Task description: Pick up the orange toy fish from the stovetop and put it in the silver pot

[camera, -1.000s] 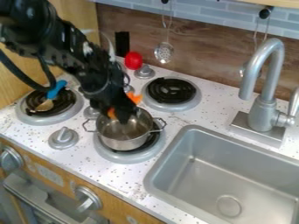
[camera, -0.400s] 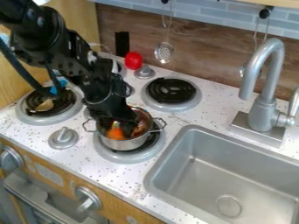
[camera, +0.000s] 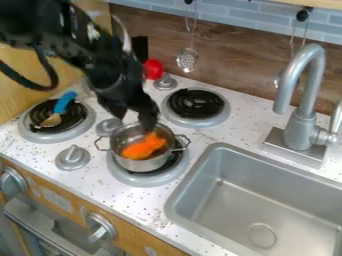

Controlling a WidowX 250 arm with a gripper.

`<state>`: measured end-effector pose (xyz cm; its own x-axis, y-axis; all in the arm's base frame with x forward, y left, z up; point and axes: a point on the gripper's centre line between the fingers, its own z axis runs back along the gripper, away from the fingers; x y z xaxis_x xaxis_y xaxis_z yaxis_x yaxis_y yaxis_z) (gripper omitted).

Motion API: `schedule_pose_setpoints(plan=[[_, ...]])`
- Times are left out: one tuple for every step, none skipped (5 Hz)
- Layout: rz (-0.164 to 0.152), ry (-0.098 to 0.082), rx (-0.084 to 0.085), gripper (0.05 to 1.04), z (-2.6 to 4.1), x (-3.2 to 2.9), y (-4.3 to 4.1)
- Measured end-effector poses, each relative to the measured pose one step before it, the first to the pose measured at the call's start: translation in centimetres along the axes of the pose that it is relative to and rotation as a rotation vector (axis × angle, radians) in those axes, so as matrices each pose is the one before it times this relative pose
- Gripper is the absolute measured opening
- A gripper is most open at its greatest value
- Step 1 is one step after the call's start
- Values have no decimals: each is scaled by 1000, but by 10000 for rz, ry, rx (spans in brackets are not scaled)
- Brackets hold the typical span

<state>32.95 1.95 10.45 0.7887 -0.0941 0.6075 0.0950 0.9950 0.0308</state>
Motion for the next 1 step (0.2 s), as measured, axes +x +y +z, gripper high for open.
schedule_pose_setpoints(plan=[[-275, -1395, 205, 1010, 4407, 1779, 405]])
